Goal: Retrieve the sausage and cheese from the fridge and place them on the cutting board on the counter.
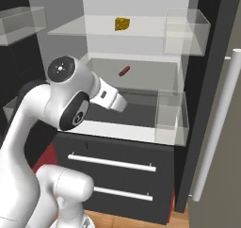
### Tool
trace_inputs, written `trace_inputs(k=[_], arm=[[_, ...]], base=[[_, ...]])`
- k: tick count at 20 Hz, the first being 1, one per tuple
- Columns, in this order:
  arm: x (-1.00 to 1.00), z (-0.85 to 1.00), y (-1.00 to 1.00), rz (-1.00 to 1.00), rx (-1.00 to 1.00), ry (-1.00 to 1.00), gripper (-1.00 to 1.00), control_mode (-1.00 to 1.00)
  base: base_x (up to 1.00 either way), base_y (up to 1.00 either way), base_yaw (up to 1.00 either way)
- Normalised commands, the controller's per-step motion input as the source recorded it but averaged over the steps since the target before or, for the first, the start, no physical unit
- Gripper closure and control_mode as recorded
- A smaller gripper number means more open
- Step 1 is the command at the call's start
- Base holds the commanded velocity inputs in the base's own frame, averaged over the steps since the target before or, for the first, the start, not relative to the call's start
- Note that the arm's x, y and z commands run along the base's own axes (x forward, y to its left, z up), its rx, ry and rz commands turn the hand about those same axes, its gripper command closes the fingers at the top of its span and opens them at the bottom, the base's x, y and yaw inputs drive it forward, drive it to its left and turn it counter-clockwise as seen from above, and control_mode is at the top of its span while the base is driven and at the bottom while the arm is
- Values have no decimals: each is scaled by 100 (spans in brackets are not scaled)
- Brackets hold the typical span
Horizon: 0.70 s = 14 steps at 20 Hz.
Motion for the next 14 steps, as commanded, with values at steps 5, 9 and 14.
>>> trace_inputs(k=[5, 9, 14], arm=[[64, -1, 50, 8, -2, 16, -100, -100], [78, -11, 40, 5, 0, 15, -100, -100], [74, -35, 9, 21, 1, 0, -100, -100]], base=[[0, 0, 0], [0, 0, 0], [0, 0, 0]])
